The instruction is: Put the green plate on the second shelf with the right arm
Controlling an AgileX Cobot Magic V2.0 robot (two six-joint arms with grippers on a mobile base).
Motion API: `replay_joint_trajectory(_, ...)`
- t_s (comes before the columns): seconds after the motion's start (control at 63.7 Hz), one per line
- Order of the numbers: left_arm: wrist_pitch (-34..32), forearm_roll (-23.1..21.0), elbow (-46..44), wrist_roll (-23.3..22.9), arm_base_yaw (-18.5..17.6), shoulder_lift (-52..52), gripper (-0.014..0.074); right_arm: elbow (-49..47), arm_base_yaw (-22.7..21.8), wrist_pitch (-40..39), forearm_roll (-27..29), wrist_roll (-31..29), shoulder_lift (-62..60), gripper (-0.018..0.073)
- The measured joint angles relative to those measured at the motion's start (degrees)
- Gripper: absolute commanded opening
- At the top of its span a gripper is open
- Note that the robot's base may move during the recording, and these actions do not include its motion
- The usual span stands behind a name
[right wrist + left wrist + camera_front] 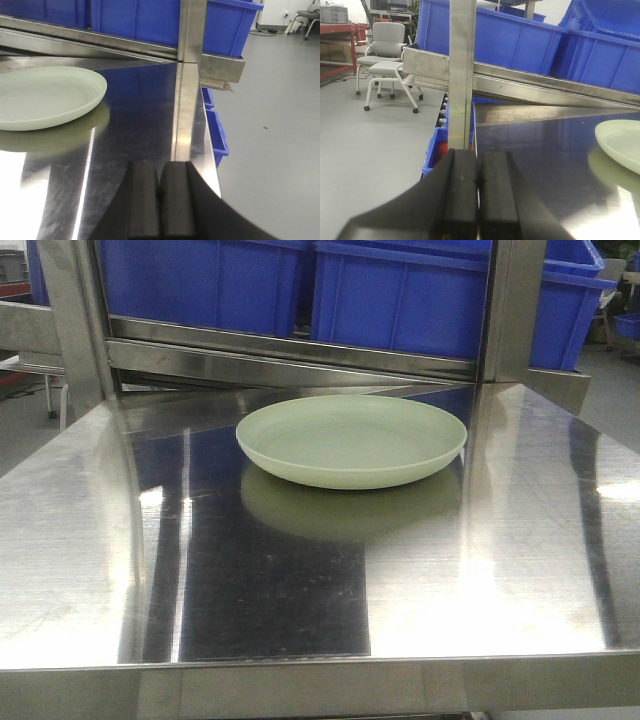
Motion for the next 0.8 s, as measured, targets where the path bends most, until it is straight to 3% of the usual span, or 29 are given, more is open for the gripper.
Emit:
replay_joint_trajectory(0.157,0.0,0.0,0.0,0.0,0.0,0.0,0.0131,0.0,0.0,-1.97,0.0,0.0,0.0,0.003)
replay_joint_trajectory(0.361,0.0,0.0,0.0,0.0,0.0,0.0,0.0131,-0.12,0.0,-14.95,0.0,0.0,0.0,0.003)
replay_joint_trajectory(0.455,0.0,0.0,0.0,0.0,0.0,0.0,0.0131,-2.46,0.0,-16.38,0.0,0.9,0.0,0.003)
replay_joint_trajectory(0.66,0.0,0.0,0.0,0.0,0.0,0.0,0.0131,-13.9,0.0,-14.57,-0.01,3.71,5.37,0.003)
replay_joint_trajectory(0.801,0.0,0.0,0.0,0.0,0.0,0.0,0.0131,-22.74,0.0,-5.38,0.12,4.27,14.93,0.003)
